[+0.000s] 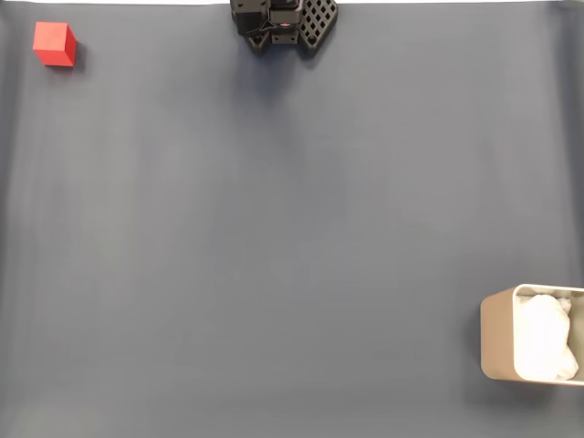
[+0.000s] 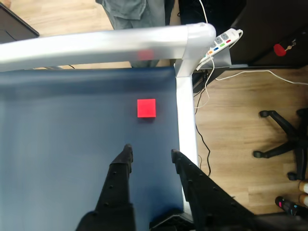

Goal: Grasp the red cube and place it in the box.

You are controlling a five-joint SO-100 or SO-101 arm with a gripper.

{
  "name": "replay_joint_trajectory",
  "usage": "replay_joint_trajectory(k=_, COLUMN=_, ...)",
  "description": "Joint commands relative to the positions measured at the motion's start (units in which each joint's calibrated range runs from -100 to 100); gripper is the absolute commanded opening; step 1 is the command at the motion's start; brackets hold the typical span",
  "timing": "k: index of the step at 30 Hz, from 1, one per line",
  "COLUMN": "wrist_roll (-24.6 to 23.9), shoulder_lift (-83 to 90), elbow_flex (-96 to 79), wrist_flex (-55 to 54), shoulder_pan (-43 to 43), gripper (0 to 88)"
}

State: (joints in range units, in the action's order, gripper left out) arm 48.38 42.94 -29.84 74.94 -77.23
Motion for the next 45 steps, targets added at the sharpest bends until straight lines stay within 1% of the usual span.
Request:
replay_joint_trajectory(k=1, wrist_roll=-1.07, shoulder_lift=-0.22, elbow_flex=-0.27, wrist_flex=-2.65, shoulder_pan=0.52, gripper=21.3)
replay_joint_trajectory(k=8, wrist_roll=-2.78, shoulder_lift=-3.08, elbow_flex=-0.91, wrist_flex=-6.99, shoulder_pan=1.8, gripper=24.9)
replay_joint_trajectory(k=16, wrist_roll=-3.03, shoulder_lift=-5.6, elbow_flex=-1.55, wrist_flex=-11.74, shoulder_pan=2.65, gripper=27.7)
replay_joint_trajectory(k=30, wrist_roll=-0.78, shoulder_lift=-9.67, elbow_flex=-4.38, wrist_flex=-19.78, shoulder_pan=2.08, gripper=29.1)
replay_joint_trajectory(k=45, wrist_roll=0.44, shoulder_lift=-13.83, elbow_flex=-8.3, wrist_flex=-28.06, shoulder_pan=1.94, gripper=29.4)
